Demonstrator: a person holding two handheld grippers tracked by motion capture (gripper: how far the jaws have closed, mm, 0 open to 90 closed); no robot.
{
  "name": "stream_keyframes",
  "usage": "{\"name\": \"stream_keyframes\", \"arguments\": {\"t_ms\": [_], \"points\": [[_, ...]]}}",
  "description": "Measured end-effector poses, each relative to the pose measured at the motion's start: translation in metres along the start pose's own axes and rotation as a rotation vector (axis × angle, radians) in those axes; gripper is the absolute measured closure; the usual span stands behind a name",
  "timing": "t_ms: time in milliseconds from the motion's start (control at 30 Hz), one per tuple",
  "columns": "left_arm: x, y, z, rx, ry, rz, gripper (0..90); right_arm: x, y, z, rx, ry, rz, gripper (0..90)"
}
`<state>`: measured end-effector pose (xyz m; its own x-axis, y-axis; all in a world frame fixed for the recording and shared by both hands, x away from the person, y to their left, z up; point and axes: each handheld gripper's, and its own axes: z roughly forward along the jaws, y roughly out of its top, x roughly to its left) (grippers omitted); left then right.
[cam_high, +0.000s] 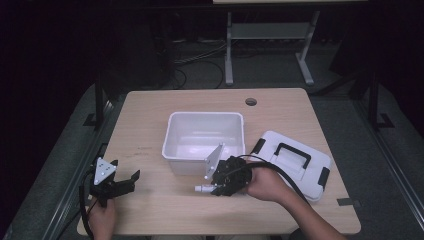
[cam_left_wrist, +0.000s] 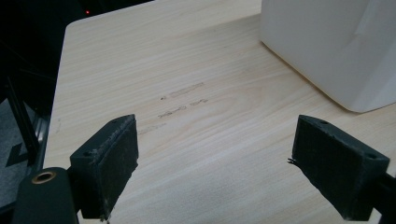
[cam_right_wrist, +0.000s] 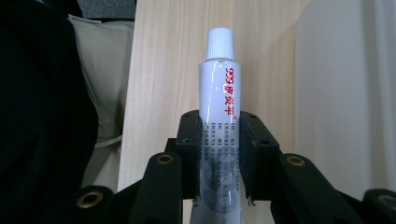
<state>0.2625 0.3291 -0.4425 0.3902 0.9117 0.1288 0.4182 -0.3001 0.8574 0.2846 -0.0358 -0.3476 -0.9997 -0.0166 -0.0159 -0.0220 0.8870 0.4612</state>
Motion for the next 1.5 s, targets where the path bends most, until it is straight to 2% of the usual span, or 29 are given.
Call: {"name": "stream_keyframes", "arguments": {"t_ms": [300,600,700,1000,1433,1500], "points": [[0.001,0.000,0.001,0.005,-0.001,0.001,13.7,-0.008,0.015,-0.019,-0.019,0.003,-0.013,71.1],[0.000,0.000,0.001,-0.002,-0.001,-0.005,13.7,-0.019,0.025,-0.036,-0.022,-0.018,-0.010,71.1],[0.000,0.000,0.001,0.001,-0.001,-0.005,13.7,-0.027,0.030,-0.042,-0.024,-0.028,-0.003,71.1],[0.002,-0.001,0.000,-0.003,0.001,-0.005,13.7,-0.042,0.039,-0.046,-0.021,-0.031,-0.002,71.1],[0.001,-0.001,0.001,-0.006,0.000,-0.005,13.7,-0.060,0.042,-0.051,-0.020,-0.039,0.019,71.1],[0.001,-0.001,0.001,-0.006,-0.001,-0.005,13.7,-0.063,0.041,-0.049,-0.007,-0.043,0.024,71.1]]}}
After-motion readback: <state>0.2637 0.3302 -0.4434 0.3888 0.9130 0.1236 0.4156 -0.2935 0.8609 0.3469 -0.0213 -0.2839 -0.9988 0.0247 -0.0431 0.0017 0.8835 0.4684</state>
